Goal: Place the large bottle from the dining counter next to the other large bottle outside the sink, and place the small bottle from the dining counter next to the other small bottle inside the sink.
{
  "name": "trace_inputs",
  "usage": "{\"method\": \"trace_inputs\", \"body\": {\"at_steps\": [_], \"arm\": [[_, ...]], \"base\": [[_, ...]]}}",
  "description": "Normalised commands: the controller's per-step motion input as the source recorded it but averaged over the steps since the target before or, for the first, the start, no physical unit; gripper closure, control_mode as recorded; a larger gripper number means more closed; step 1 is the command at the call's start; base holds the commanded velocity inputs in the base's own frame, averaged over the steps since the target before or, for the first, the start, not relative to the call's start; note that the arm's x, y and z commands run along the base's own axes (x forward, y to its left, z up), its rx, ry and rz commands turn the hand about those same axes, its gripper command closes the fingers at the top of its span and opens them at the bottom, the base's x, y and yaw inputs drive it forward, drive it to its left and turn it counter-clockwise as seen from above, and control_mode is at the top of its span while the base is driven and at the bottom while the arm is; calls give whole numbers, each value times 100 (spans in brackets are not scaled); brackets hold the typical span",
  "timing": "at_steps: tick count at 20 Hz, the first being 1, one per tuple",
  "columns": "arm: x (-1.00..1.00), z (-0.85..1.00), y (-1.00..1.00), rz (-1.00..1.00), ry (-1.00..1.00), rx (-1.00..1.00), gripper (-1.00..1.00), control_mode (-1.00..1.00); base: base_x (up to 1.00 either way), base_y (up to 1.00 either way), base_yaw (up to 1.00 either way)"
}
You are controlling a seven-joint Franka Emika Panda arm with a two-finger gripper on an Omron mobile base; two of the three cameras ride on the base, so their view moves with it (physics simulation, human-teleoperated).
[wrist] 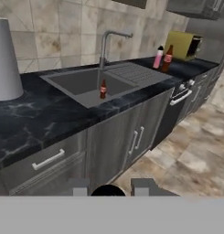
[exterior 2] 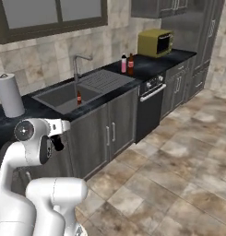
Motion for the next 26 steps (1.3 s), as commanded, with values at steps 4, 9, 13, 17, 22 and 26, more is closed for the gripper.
{"method": "trace_inputs", "body": {"at_steps": [4, 9, 13, 17, 22, 26], "arm": [[0, 0, 0, 0, 0, 0, 100, 100], [0, 0, 0, 0, 0, 0, 100, 100], [0, 0, 0, 0, 0, 0, 100, 100], [0, 0, 0, 0, 0, 0, 100, 100], [0, 0, 0, 0, 0, 0, 100, 100], [0, 0, 0, 0, 0, 0, 100, 100]], "base": [[42, 0, 25], [18, 0, 29], [23, 0, 30], [38, -5, 27], [68, -40, 19], [74, -42, 18]]}}
